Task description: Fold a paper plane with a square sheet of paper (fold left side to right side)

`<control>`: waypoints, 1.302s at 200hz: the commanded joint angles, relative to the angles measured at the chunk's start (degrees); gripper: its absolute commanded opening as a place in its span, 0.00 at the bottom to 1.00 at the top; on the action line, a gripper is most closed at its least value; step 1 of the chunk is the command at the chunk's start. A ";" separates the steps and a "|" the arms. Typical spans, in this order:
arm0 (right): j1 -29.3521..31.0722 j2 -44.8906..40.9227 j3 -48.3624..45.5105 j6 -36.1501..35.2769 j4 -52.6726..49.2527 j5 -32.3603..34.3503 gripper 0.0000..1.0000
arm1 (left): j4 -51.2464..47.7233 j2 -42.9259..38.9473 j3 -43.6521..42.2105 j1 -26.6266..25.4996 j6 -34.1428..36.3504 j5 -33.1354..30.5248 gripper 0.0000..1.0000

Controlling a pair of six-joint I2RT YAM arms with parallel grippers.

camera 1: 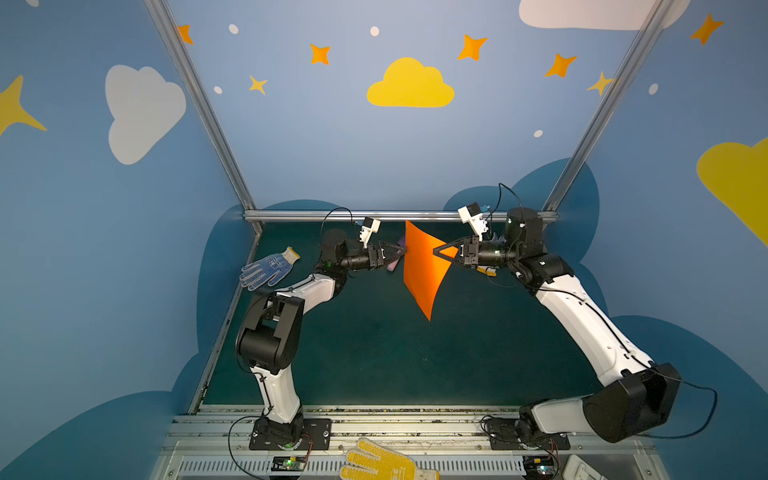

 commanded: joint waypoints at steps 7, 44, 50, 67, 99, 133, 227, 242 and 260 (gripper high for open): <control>-0.20 -1.00 1.88 1.10 2.38 -1.08 0.00 | 5.20 -0.16 2.24 -1.01 -2.83 3.68 1.00; -2.14 -0.82 0.38 1.93 4.22 -0.83 0.00 | 12.35 1.67 2.70 -1.20 -8.78 5.89 0.96; -2.52 -0.80 0.01 2.19 4.73 -0.83 0.00 | 13.87 1.92 2.50 -0.98 -10.24 5.84 0.91; -3.51 -0.93 -0.95 2.78 5.66 -0.99 0.00 | 17.01 2.47 2.04 -0.76 -12.81 5.89 0.75; -5.08 -1.21 -2.35 3.29 6.51 -1.25 0.00 | 17.91 2.90 1.68 -0.49 -13.67 6.36 0.54; -6.24 -1.00 -3.34 3.56 7.15 -1.18 0.00 | 18.47 2.98 1.83 -0.49 -14.67 6.50 0.47; -7.76 -0.23 -6.33 5.07 9.02 0.24 0.00 | 8.14 2.20 0.40 -1.62 -8.29 5.48 0.04; -9.08 -0.40 -7.01 3.53 6.01 2.80 0.38 | 1.54 0.95 -0.96 -1.44 -4.93 3.25 0.04; -11.36 -1.81 -8.76 1.19 1.17 8.15 0.67 | -11.01 -1.19 -1.96 -1.55 0.96 -0.25 0.04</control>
